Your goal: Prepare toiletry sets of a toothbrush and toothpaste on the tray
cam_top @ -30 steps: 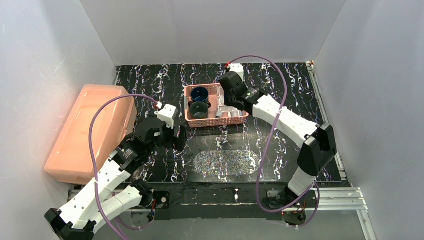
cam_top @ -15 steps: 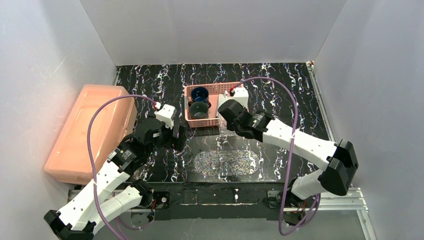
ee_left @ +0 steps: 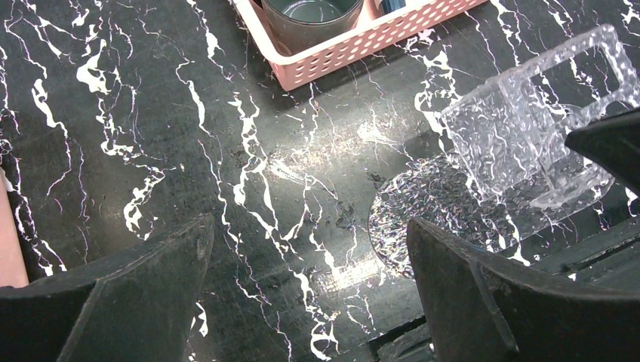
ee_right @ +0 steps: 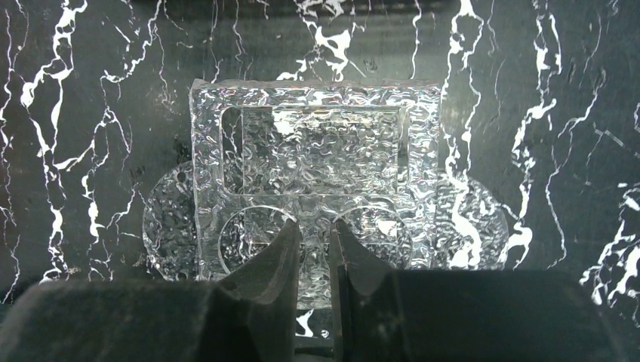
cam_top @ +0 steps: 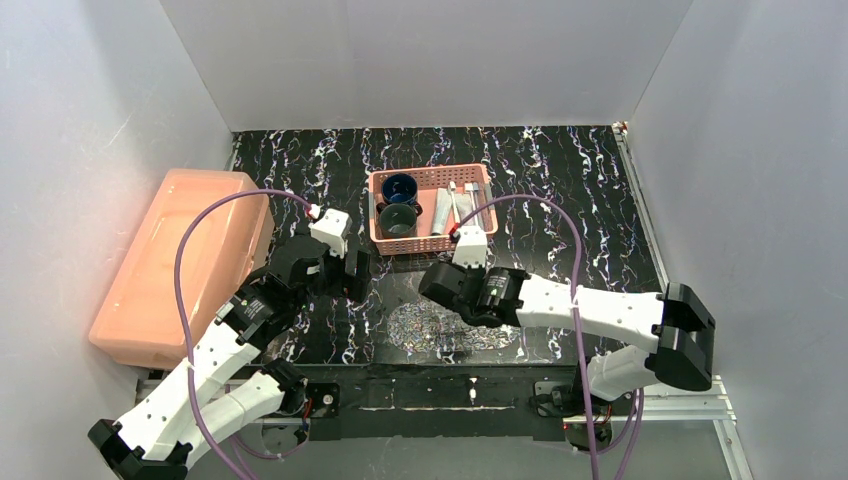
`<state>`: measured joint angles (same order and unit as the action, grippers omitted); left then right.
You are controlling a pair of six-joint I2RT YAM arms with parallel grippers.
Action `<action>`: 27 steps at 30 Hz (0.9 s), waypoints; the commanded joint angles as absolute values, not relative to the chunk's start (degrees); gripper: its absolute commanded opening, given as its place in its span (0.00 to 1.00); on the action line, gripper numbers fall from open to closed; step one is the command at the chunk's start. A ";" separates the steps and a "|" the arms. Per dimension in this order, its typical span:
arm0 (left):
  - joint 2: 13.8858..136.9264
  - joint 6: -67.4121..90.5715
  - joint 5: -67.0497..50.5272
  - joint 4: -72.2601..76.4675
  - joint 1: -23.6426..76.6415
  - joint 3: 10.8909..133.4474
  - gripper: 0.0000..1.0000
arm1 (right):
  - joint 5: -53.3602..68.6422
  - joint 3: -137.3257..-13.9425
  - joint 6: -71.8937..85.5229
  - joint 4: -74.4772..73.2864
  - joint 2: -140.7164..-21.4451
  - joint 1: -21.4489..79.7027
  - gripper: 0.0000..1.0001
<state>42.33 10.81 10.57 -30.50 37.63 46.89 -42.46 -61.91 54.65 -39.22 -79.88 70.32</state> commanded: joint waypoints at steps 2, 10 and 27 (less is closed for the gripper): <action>41.79 11.25 12.04 -31.38 37.44 49.00 0.99 | -48.30 -61.26 63.60 -41.07 -79.06 74.37 0.01; 41.93 11.34 12.05 -31.55 37.42 49.11 0.99 | -50.40 -62.33 71.98 -48.25 -81.88 78.61 0.01; 41.31 11.56 12.00 -31.64 37.44 49.05 0.99 | -50.00 -60.66 77.54 -49.74 -84.55 81.74 0.01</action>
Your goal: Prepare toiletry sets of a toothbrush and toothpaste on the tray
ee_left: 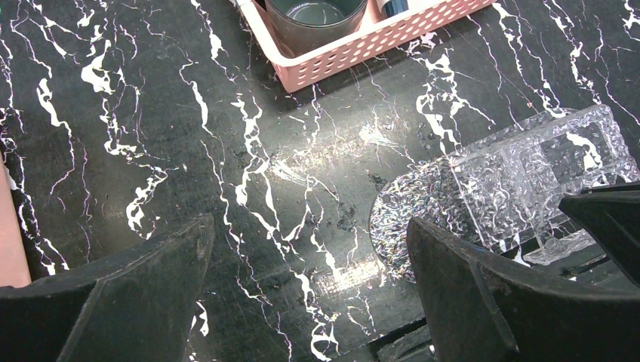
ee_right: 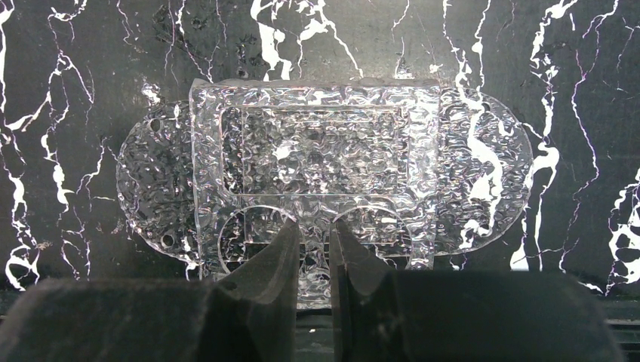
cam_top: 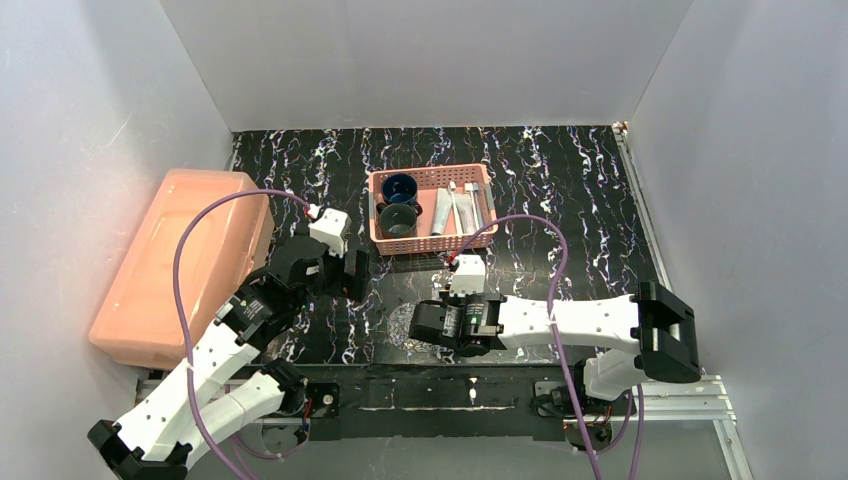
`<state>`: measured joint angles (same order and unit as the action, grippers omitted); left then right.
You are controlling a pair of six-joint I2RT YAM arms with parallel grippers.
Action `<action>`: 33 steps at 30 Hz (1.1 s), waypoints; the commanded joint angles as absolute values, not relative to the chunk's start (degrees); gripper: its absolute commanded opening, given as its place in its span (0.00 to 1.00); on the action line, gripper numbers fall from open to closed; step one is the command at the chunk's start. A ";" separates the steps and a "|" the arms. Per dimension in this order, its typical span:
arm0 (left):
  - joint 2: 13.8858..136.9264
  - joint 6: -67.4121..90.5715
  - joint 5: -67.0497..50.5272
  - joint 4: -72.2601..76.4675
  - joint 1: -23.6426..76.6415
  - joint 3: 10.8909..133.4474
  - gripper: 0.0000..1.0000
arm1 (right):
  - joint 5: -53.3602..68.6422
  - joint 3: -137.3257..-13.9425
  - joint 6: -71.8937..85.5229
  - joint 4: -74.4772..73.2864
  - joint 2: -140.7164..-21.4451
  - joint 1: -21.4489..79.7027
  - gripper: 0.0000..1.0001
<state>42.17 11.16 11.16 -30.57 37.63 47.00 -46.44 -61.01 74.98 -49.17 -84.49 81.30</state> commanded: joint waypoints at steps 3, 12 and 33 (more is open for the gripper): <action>41.31 11.56 11.95 -31.64 37.44 49.04 0.99 | -49.85 -60.27 77.67 -49.29 -84.85 81.74 0.01; 41.53 11.43 12.04 -31.64 37.42 49.09 0.99 | -48.43 -59.06 76.64 -47.70 -86.32 81.74 0.01; 42.44 11.51 12.04 -31.64 37.41 49.31 0.99 | -45.98 -56.48 73.17 -44.86 -82.29 81.91 0.01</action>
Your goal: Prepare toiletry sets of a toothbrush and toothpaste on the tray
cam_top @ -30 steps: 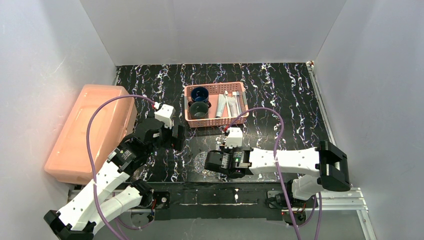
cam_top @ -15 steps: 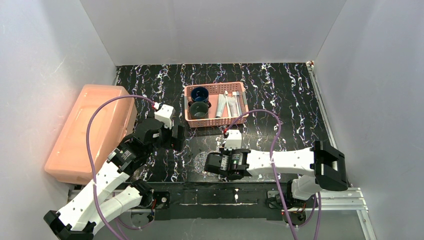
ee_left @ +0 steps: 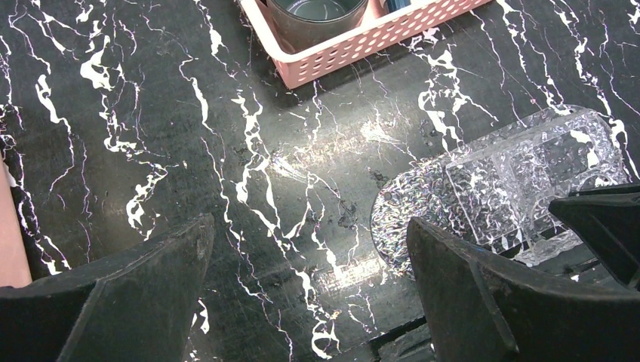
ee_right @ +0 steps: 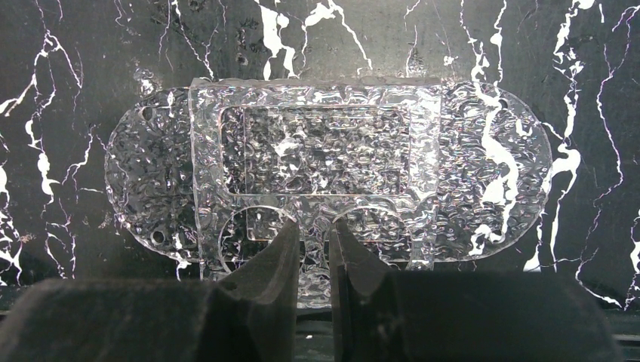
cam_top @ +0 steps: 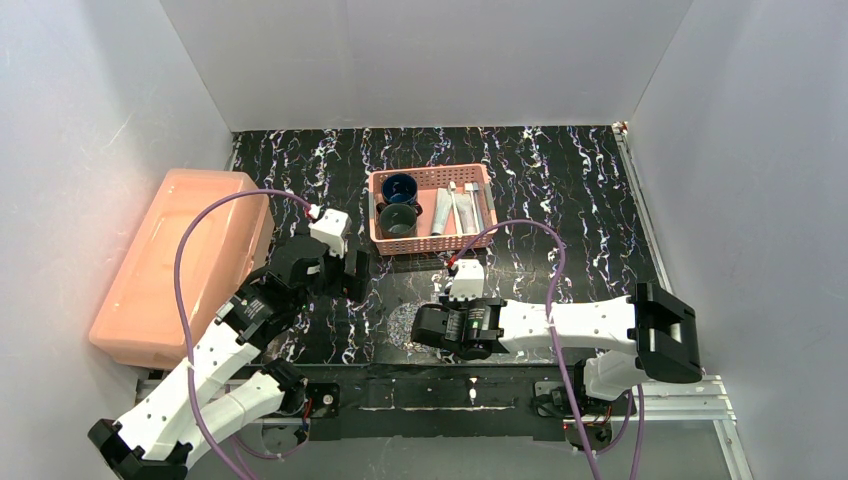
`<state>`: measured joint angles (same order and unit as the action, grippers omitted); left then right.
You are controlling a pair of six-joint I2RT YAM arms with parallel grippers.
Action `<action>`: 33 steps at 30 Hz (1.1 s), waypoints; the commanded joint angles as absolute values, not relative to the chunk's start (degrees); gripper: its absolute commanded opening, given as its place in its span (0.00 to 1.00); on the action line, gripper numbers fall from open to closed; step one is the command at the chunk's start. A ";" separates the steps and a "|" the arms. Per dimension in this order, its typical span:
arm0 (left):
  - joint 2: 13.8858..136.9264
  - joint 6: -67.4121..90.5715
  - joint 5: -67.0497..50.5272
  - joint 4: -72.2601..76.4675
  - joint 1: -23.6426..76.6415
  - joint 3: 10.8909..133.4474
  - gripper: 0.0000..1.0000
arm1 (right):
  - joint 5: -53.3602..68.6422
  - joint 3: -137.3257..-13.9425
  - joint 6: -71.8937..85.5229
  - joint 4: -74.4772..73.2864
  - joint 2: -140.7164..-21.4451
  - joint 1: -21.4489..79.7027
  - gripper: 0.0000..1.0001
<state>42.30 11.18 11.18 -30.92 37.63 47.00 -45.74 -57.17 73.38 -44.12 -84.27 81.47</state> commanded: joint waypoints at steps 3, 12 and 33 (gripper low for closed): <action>42.62 11.54 12.03 -31.64 37.44 49.39 0.99 | -46.10 -56.79 73.00 -45.45 -82.64 82.08 0.01; 42.71 11.52 12.06 -31.64 37.44 49.44 0.99 | -46.49 -57.21 74.10 -46.55 -83.54 82.53 0.01; 42.19 11.43 12.04 -31.68 37.40 49.31 0.99 | -48.15 -59.39 76.10 -49.31 -84.47 83.49 0.28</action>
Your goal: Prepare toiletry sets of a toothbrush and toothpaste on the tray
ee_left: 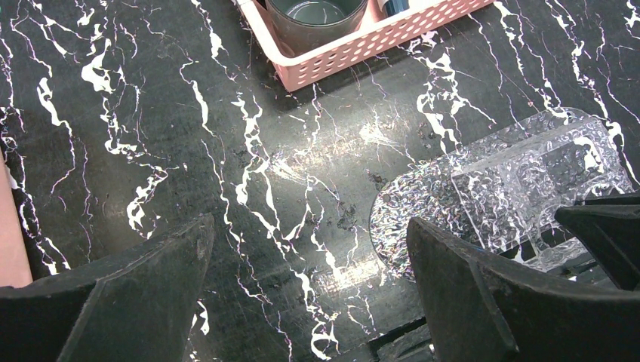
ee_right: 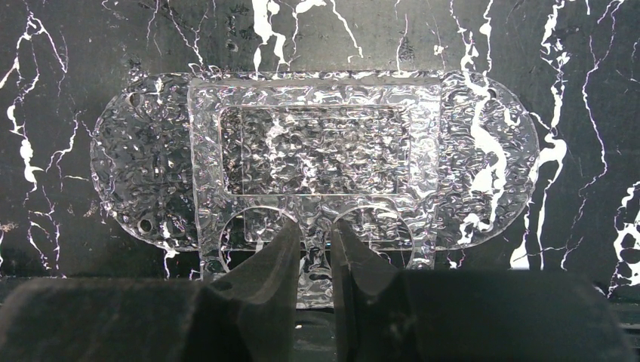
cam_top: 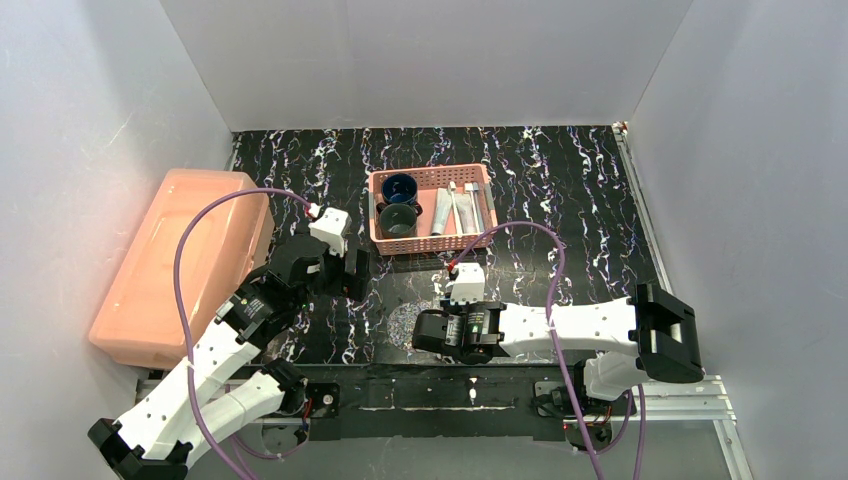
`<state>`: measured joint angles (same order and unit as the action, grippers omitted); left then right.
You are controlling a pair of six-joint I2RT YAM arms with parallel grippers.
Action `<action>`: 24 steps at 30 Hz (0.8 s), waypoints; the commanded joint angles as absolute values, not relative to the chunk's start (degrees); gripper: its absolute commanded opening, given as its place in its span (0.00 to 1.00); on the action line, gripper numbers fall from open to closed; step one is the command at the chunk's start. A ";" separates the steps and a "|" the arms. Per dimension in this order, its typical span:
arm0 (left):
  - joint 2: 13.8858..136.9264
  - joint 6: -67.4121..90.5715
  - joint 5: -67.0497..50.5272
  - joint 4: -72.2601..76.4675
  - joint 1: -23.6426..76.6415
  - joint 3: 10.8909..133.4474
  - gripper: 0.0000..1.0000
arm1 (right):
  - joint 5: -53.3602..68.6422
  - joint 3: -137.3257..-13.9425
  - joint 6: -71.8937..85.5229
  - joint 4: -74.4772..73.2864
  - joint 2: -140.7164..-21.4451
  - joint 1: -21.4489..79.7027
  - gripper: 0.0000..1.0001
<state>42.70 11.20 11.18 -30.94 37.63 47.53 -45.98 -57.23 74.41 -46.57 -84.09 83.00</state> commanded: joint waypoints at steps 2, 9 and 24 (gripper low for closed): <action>42.16 11.49 12.04 -31.64 37.42 49.31 0.99 | -48.33 -59.56 76.26 -49.50 -84.47 83.50 0.31; 42.19 11.43 12.04 -31.72 37.40 49.30 0.99 | -48.43 -59.97 76.57 -49.65 -84.55 83.58 0.35; 42.10 11.41 12.22 -31.81 37.37 49.22 0.99 | -51.15 -62.05 75.67 -54.16 -78.65 83.94 0.42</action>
